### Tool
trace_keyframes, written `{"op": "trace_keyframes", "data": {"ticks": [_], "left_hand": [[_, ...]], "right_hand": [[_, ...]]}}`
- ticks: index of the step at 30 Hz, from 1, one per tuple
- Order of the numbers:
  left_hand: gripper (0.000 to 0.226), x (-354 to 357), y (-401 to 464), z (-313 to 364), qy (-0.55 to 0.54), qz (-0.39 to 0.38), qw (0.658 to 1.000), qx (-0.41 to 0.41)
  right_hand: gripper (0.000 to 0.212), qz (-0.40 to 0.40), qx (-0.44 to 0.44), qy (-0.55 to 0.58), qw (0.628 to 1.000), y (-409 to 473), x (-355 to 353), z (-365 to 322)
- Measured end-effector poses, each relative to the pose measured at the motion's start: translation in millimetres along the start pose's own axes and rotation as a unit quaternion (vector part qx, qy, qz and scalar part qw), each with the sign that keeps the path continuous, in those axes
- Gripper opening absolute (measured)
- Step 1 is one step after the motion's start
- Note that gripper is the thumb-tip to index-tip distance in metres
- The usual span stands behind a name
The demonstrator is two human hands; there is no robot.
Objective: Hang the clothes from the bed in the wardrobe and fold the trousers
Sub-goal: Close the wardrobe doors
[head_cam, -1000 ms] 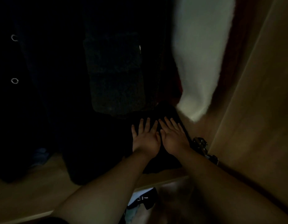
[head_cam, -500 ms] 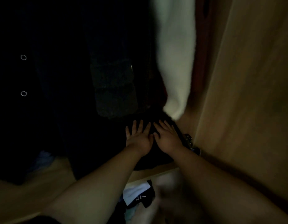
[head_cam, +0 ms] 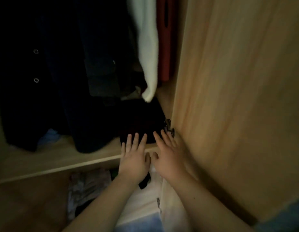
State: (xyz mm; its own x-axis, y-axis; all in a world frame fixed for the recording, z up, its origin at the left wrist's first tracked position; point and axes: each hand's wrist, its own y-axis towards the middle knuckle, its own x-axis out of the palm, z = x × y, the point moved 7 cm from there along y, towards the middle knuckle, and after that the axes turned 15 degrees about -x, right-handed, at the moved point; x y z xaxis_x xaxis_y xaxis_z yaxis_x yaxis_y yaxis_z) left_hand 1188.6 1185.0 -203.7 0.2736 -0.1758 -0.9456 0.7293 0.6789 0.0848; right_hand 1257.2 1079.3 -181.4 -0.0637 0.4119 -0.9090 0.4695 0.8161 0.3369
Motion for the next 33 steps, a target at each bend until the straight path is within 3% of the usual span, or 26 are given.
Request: {"op": "trace_keyframes", "data": {"ticks": [5, 8, 17, 24, 27, 29, 33], "left_hand": [[0.078, -1.2, -81.8, 5.2, 0.049, -0.024, 0.998, 0.017], [0.072, -5.6, -123.6, 11.8, 0.086, -0.005, 0.995, 0.055], [0.072, 0.8, -173.7, 59.1, 0.102, -0.017, 0.984, 0.144], [0.073, -7.4, -191.8, 66.7, 0.059, -0.025, 0.979, 0.192], [0.074, -8.1, -196.7, 51.3, 0.044, -0.030, 0.981, 0.187], [0.074, -8.2, -196.1, 39.7, 0.042, -0.030, 0.982, 0.180], [0.073, -13.2, -197.1, 18.1, 0.048, -0.022, 0.984, 0.168]], "right_hand": [[0.070, -0.010, -0.019, -0.050, 0.999, -95.0, -22.9, -14.3], [0.069, -0.019, -0.010, -0.036, 0.999, -145.3, -32.7, -17.3], [0.070, 0.027, 0.083, -0.018, 0.996, -267.0, -63.5, -10.8], [0.058, 0.115, 0.177, -0.014, 0.977, -307.5, -91.0, -8.3], [0.078, 0.096, 0.248, 0.013, 0.964, -307.8, -90.4, 0.4], [0.089, 0.075, 0.245, 0.023, 0.966, -299.6, -80.9, 1.4], [0.098, 0.158, 0.282, 0.164, 0.932, -291.6, -70.9, -6.3]]}}
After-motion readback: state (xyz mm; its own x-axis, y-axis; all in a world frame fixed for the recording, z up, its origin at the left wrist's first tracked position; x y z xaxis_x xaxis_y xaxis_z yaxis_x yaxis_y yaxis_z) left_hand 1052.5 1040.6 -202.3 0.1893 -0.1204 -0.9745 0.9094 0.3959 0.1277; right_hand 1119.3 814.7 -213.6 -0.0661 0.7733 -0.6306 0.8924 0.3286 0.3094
